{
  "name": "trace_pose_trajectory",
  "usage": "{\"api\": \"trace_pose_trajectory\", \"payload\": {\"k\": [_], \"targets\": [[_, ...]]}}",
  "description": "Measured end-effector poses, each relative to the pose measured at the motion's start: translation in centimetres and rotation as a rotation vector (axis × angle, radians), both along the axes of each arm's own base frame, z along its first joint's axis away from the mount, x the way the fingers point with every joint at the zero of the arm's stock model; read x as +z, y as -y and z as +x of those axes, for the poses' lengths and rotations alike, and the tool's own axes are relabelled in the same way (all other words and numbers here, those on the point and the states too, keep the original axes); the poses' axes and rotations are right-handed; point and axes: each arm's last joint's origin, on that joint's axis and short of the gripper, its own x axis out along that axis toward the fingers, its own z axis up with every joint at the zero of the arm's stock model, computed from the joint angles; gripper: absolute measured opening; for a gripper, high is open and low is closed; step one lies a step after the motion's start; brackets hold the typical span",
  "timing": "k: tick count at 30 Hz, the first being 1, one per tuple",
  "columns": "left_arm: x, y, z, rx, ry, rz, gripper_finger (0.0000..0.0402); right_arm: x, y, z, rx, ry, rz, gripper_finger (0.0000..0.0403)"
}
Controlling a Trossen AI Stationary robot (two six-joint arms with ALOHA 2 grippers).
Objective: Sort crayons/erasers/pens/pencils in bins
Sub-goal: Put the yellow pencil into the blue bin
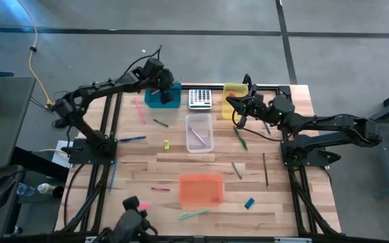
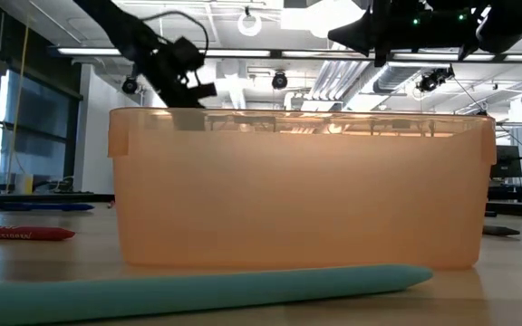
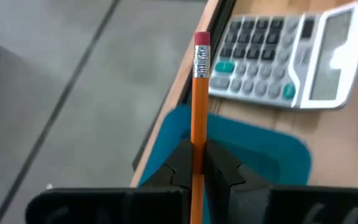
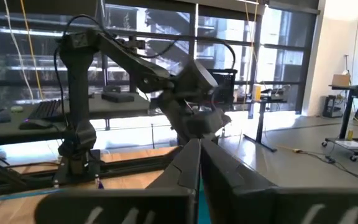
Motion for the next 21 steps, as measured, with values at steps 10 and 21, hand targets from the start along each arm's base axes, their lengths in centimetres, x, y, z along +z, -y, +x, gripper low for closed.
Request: {"api": "trace_pose_trajectory", "payload": {"k": [10,21], "targets": [[-3.7,-1.8,-0.5,0.032,-0.061,-0.103,0.0004,-0.2,0.0,0.0,-0.001,-0.020,0.000,0.0001],[-5.7,-2.5,-0.1,0.021,-0.070,-0.132,0.0008,-0.2,0.0,0.0,-0.002,-0.030,-0.008,0.0000]]}}
